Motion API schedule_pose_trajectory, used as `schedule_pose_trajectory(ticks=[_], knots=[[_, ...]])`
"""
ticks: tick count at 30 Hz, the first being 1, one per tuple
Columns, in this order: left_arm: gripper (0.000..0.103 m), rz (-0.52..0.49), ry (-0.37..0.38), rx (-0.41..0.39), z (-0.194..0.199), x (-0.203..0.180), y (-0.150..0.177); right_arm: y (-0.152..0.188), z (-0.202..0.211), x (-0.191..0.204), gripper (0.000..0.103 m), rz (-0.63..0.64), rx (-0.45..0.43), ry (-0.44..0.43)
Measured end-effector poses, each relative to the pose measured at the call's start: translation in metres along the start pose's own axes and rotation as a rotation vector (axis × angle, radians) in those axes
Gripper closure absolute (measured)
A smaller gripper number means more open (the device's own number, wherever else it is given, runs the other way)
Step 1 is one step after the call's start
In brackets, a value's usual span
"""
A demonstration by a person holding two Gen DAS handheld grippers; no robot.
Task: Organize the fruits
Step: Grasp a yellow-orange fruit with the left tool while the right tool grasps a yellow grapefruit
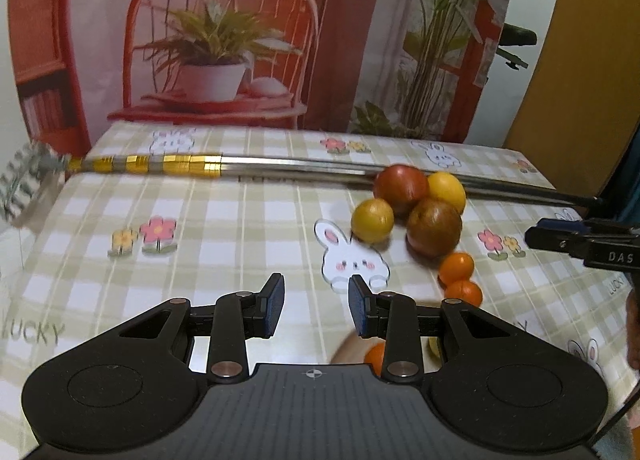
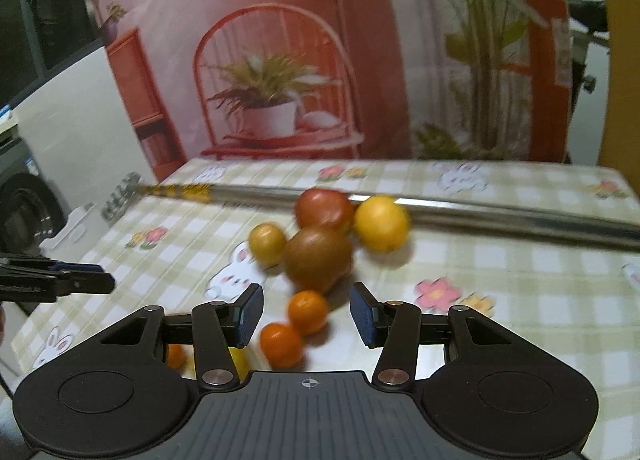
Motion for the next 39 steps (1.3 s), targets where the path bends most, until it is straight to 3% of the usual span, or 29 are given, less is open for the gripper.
schedule_pose_trajectory(ticks=[8, 13, 19, 24, 31, 37, 39], knots=[[0.051, -0.090, 0.029, -0.038, -0.017, -0.024, -0.032, -0.022, 0.004, -0.031, 0.058, 0.000, -0.054, 0.085], [0.047, -0.047, 0.064, 0.001, -0.048, -0.033, -0.045, -0.024, -0.002, -0.041, 0.058, -0.006, -0.055, 0.110], [0.047, -0.064, 0.055, 0.040, -0.096, -0.041, -0.053, -0.020, -0.008, -0.047, 0.058, -0.038, -0.050, 0.108], [0.047, 0.065, 0.106, 0.101, -0.130, -0.033, -0.058, -0.014, -0.012, -0.054, 0.058, -0.060, -0.039, 0.109], [0.047, 0.159, 0.144, 0.165, -0.159, -0.030, -0.058, -0.010, -0.017, -0.061, 0.058, -0.080, -0.028, 0.108], [0.048, 0.155, 0.155, 0.189, -0.170, -0.033, -0.054, -0.010, -0.022, -0.062, 0.058, -0.089, -0.020, 0.102], [0.054, 0.134, 0.170, 0.182, -0.169, -0.034, -0.055, -0.009, -0.023, -0.062, 0.058, -0.091, -0.017, 0.100]])
Point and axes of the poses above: each gripper's, at about its wrist camera, not at the fingertips, and z roughly against the way its jaws point, x to its left, y to its underside, the point moved 4 cm from there along -z, roughly the way its jaws point, and after that the axes turned 3 degrees about x, right-handed, at the moved point
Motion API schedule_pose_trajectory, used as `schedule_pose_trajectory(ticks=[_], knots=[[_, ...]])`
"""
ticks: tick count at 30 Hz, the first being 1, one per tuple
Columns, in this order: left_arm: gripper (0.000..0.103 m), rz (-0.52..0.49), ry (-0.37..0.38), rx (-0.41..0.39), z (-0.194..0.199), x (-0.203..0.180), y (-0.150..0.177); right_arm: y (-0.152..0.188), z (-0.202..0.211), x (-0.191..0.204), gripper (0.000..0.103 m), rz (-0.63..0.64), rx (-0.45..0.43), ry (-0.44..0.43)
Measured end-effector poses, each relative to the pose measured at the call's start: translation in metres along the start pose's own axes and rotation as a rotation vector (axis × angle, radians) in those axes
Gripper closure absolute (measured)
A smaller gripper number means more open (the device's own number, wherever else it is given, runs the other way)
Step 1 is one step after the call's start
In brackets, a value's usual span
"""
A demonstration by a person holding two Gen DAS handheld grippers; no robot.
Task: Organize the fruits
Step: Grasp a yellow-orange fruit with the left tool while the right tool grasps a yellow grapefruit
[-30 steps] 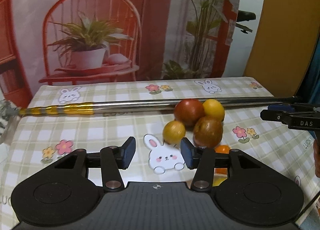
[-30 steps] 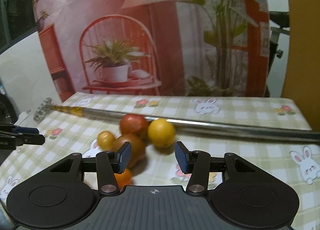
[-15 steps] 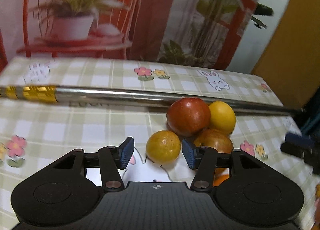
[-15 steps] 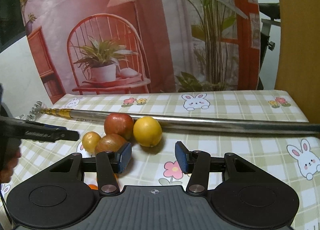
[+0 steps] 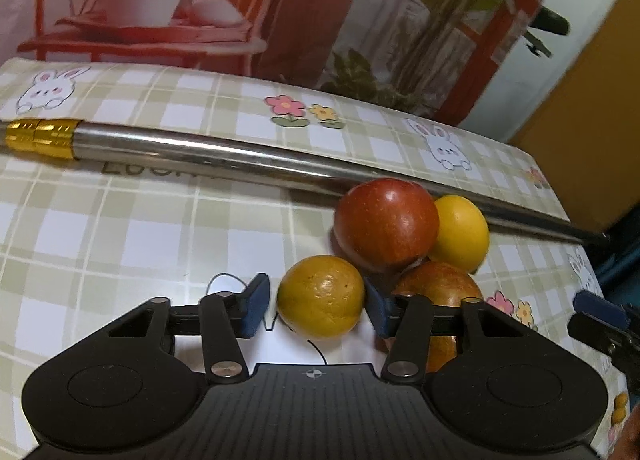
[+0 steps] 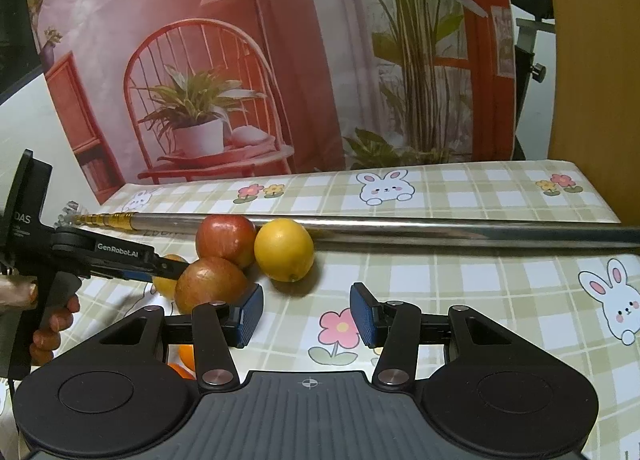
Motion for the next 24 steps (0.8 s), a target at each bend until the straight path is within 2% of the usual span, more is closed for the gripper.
schedule_pose_trajectory(ticks=[4, 8, 13, 18, 24], knots=[[0.054, -0.023, -0.019, -0.009, 0.003, -0.001, 0.002, 0.001, -0.003, 0.000, 0.058, 0.001, 0.005, -0.003], [0.054, -0.092, -0.061, -0.027, 0.014, -0.006, 0.006, -0.002, -0.007, 0.001, 0.058, 0.005, 0.007, -0.005], [0.054, -0.127, -0.056, -0.075, 0.038, -0.007, 0.011, -0.011, -0.016, 0.004, 0.055, 0.041, -0.037, -0.017], [0.054, -0.090, -0.055, -0.130, 0.069, 0.005, 0.016, -0.024, -0.044, 0.003, 0.050, 0.057, -0.141, -0.055], [0.054, -0.053, -0.065, -0.151, 0.094, 0.023, 0.028, -0.034, -0.085, 0.003, 0.043, 0.035, -0.120, -0.081]])
Point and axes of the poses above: each gripper's, at about its wrist camera, not at the fingertips, and z roughly against the way its jaws point, x to its left, y to its underside, the point moved 4 cm from there along -z, roughly the way its jaws point, and after that the axes turned 3 degrees about x, right-handed, at the moved point
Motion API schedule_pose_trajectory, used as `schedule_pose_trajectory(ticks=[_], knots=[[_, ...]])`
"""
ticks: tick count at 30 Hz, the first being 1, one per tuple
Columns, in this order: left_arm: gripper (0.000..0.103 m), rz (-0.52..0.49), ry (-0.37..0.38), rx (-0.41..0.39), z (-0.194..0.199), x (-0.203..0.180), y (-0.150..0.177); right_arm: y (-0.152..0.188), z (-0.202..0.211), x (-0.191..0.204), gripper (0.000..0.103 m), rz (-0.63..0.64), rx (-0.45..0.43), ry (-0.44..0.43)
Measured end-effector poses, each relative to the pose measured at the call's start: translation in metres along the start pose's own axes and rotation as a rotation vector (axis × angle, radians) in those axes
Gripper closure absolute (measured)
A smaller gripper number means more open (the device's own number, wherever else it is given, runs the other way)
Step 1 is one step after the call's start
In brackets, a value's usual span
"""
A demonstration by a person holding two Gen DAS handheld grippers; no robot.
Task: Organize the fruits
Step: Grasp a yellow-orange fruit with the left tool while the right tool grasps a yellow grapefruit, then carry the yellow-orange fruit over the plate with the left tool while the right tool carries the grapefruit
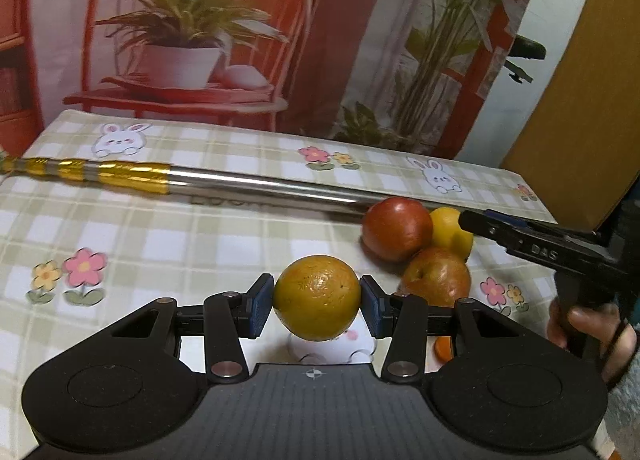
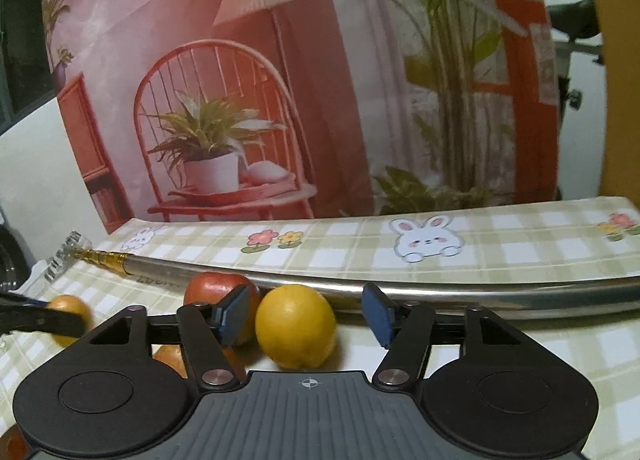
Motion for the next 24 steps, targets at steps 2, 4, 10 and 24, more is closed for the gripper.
schedule_pose_trajectory(ticks=[2, 4, 10, 24], knots=[[0.054, 0.013, 0.001, 0.000, 0.005, 0.005, 0.003, 0.001, -0.009, 0.001, 0.043, 0.002, 0.014, -0.004], [0.054, 0.021, 0.002, -0.004, 0.009, 0.008, 0.005, 0.002, -0.016, 0.000, 0.043, -0.005, 0.027, -0.013], [0.054, 0.060, 0.006, -0.020, 0.014, 0.012, 0.009, 0.011, -0.031, -0.002, 0.044, -0.011, 0.063, -0.041], [0.054, 0.078, -0.012, -0.038, 0.030, 0.012, 0.023, 0.016, -0.033, -0.012, 0.052, -0.056, 0.054, -0.116]])
Point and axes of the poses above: each gripper's, at about its wrist camera, not at the fingertips, and z roughly against the way its jaws point, x to its left, y to its underside, the point moved 4 cm from there along -z, roughly the way its jaws point, and after that the axes turned 3 degrees about x, right-handed, at the moved point
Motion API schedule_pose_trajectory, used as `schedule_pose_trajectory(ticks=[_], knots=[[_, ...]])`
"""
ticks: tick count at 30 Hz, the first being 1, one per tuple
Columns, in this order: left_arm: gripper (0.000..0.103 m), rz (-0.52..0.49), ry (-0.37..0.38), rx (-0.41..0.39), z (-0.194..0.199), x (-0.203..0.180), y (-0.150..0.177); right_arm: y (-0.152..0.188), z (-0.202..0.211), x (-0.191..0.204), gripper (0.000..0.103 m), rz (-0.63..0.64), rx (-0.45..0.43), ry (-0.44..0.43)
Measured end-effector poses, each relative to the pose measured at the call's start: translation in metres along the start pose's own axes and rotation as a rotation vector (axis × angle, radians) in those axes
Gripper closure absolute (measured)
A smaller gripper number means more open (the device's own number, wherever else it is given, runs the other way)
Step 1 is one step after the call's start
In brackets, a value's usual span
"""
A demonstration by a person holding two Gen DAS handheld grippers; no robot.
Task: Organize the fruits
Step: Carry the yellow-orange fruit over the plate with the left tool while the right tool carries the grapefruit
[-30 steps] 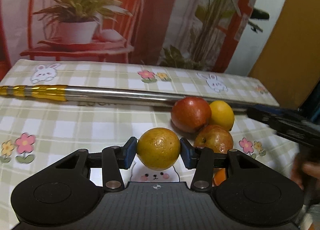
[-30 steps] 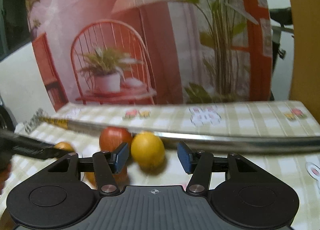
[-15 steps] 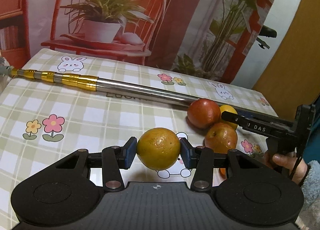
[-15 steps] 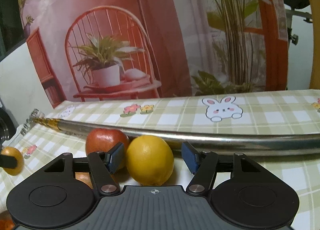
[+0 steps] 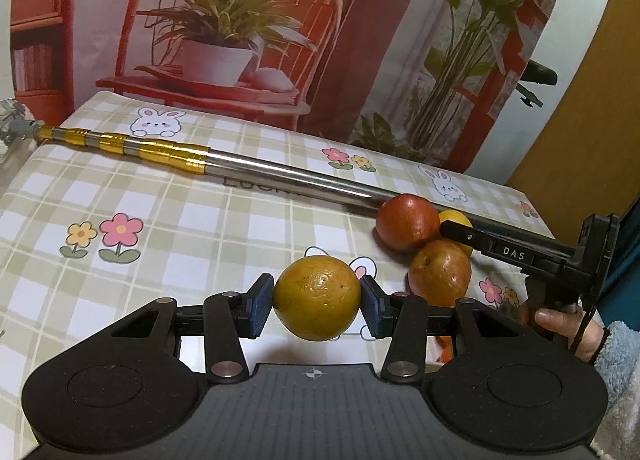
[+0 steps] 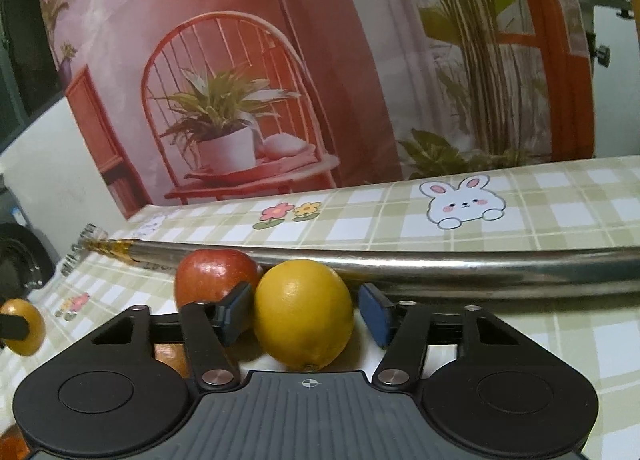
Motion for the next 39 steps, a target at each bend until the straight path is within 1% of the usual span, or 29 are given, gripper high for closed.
schedule_pose_trajectory(ticks=[5, 8, 10, 15, 17, 21, 28, 32, 39], knots=[[0.054, 0.003, -0.005, 0.005, 0.010, 0.001, 0.010, 0.004, 0.005, 0.007, 0.052, 0.022, -0.009, 0.026], [0.054, -0.005, -0.018, 0.008, 0.015, 0.000, 0.015, 0.004, 0.002, 0.012, 0.051, 0.052, 0.008, 0.041], [0.054, -0.005, -0.025, 0.007, 0.018, 0.000, 0.017, 0.004, 0.000, 0.013, 0.051, 0.055, 0.019, 0.040], [0.054, 0.003, -0.030, 0.010, 0.024, -0.002, 0.022, 0.005, 0.000, 0.015, 0.052, 0.058, 0.008, 0.057], [0.054, -0.003, -0.030, 0.009, 0.026, -0.005, 0.024, 0.007, 0.003, 0.017, 0.052, 0.064, -0.005, 0.067], [0.054, -0.012, -0.028, 0.011, 0.030, -0.010, 0.028, 0.014, 0.021, 0.019, 0.053, 0.038, -0.061, 0.041], [0.054, -0.009, -0.021, 0.024, 0.031, -0.012, 0.034, 0.033, 0.055, 0.024, 0.053, 0.002, -0.139, 0.036], [0.054, -0.014, -0.016, 0.031, 0.031, -0.016, 0.037, 0.039, 0.065, 0.025, 0.053, -0.014, -0.148, 0.028], [0.054, -0.022, -0.010, 0.040, 0.034, -0.020, 0.042, 0.040, 0.068, 0.025, 0.053, -0.020, -0.151, 0.032]])
Point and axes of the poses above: each gripper's, at about its wrist camera, not at the fingertips, and z roughly against the way its jaws point, x to its left, y to its underside, the point moved 4 cm from there along -z, roughly the way its jaws point, and after that the axes turned 3 degrees about x, right-handed, at the moved point
